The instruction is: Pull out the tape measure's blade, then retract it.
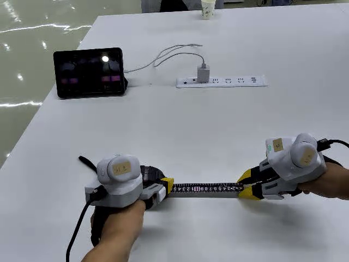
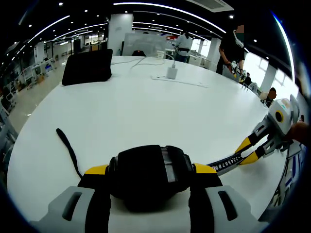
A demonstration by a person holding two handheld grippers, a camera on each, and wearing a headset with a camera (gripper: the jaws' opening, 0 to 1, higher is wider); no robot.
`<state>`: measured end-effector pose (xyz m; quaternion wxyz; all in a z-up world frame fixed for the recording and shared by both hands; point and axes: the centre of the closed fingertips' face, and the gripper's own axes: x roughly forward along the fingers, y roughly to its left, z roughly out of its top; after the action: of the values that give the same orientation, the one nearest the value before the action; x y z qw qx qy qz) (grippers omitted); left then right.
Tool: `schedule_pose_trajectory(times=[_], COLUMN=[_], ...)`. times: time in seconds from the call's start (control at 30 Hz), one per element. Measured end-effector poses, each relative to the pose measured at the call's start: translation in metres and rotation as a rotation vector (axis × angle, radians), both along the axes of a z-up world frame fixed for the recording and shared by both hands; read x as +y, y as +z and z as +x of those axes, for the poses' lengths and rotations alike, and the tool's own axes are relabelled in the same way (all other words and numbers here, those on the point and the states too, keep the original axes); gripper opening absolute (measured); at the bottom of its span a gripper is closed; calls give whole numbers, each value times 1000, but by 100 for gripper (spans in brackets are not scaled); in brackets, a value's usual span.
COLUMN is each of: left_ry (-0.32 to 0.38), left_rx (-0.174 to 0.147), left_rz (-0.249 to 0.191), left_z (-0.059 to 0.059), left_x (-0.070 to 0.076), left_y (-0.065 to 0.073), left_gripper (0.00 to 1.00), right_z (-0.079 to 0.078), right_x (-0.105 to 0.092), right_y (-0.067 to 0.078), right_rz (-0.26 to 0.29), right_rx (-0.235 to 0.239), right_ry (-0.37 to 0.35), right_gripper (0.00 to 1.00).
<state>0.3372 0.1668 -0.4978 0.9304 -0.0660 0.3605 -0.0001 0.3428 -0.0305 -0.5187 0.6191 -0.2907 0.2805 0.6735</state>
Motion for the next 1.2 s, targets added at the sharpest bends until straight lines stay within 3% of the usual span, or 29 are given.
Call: schedule_pose_trajectory(times=[1.2], left_ry=[0], left_rx=[4], left_rz=[-8], left_z=[0], left_x=[0], left_y=[0], left_gripper=[60], right_z=[-1], right_x=[23], right_y=[0], right_rz=[18], right_rx=[2], right_ry=[7], right_gripper=[9])
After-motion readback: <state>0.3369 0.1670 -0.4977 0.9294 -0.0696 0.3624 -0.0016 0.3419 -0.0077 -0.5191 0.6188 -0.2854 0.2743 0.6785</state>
